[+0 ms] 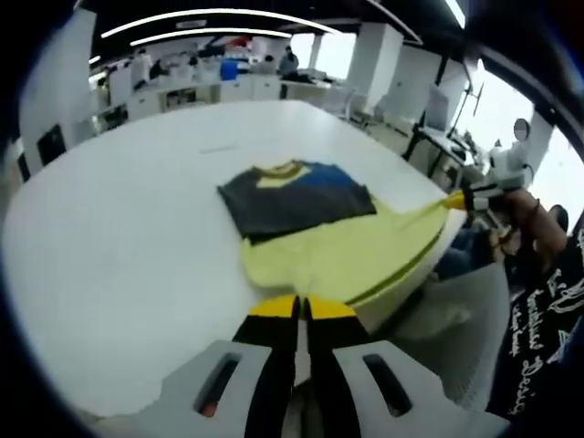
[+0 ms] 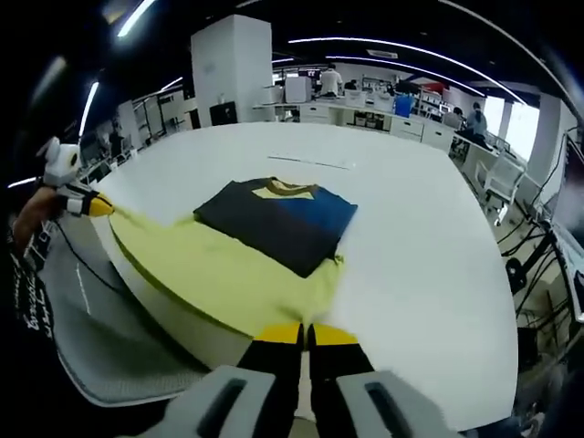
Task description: Fold the garment on the visible template until the final outline fits inside the template.
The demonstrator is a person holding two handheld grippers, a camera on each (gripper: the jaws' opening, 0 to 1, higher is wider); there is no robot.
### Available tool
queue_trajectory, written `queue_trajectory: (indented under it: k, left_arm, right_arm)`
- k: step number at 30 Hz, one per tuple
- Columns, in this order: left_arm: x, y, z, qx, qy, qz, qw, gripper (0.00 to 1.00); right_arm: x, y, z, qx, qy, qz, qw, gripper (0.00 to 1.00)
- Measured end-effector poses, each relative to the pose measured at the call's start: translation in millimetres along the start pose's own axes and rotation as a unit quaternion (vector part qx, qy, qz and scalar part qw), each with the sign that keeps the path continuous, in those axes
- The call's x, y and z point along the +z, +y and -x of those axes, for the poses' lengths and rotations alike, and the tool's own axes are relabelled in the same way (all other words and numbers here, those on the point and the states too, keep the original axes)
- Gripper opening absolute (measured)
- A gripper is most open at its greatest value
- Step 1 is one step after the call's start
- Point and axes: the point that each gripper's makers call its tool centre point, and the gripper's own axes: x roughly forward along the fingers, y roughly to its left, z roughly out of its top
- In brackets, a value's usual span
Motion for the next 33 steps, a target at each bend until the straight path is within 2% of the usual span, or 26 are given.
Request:
queue_trajectory:
  k: [8,18,33]
  left_arm:
    - [21.3,4.2,-1,0.005,-0.021,0.013,0.9997,0.0]
    - [53.8,13.1,-2,0.013,-0.047,0.0,0.9988,0.0]
    - [92.4,37.6,-22,0.024,-0.069,-0.011,0.9973,0.0]
  right_arm:
    - [25.9,-1,-2,-0.006,-0.014,0.019,0.9997,0.0]
    - [58.1,-6,-9,-0.01,-0.03,0.045,0.9985,0.0]
    - [97.1,-27,-30,-0.014,-0.054,0.06,0.9966,0.0]
